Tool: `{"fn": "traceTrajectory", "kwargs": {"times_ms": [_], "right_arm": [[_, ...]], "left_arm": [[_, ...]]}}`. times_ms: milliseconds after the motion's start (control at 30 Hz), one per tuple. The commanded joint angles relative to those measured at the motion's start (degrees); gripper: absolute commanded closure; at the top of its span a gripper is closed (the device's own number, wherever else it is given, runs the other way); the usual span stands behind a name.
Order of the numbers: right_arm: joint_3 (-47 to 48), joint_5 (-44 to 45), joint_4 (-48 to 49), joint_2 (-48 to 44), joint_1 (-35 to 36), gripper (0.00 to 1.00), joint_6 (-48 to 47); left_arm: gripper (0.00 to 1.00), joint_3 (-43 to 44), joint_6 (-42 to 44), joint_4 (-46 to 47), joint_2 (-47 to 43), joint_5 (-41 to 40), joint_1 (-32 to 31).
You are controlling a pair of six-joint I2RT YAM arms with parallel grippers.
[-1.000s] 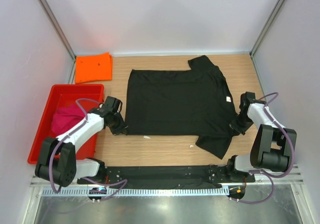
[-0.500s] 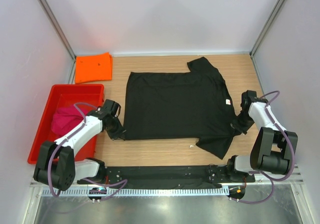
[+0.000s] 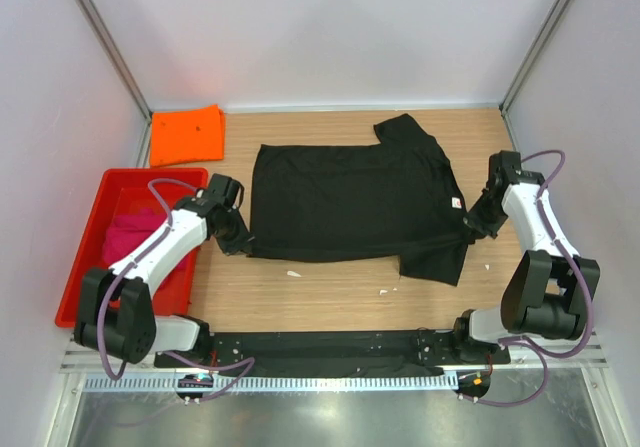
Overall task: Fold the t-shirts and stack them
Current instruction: Fold the tshirt
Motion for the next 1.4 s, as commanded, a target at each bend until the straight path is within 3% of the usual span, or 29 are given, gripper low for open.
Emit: {"fn": "traceTrajectory", "kwargs": {"times_ms": [0, 700, 1367], "right_arm": [[6.30, -0.41, 0.66, 2.45, 0.92, 0.99, -1.85], [25.21, -4.46, 1.19, 18.27, 2.15, 0.99, -1.85], [28.12, -3.05, 1.45, 24.34, 2.06, 0.99, -1.42]], "left_arm": [[1.00, 4.79, 2.24, -0.97, 2.58, -1.97, 0.40], [1.00, 18.15, 3.56, -0.89, 17.08, -1.80, 4.53], [1.00, 25.80, 4.53, 0.61, 26.57, 1.54, 4.71]]}}
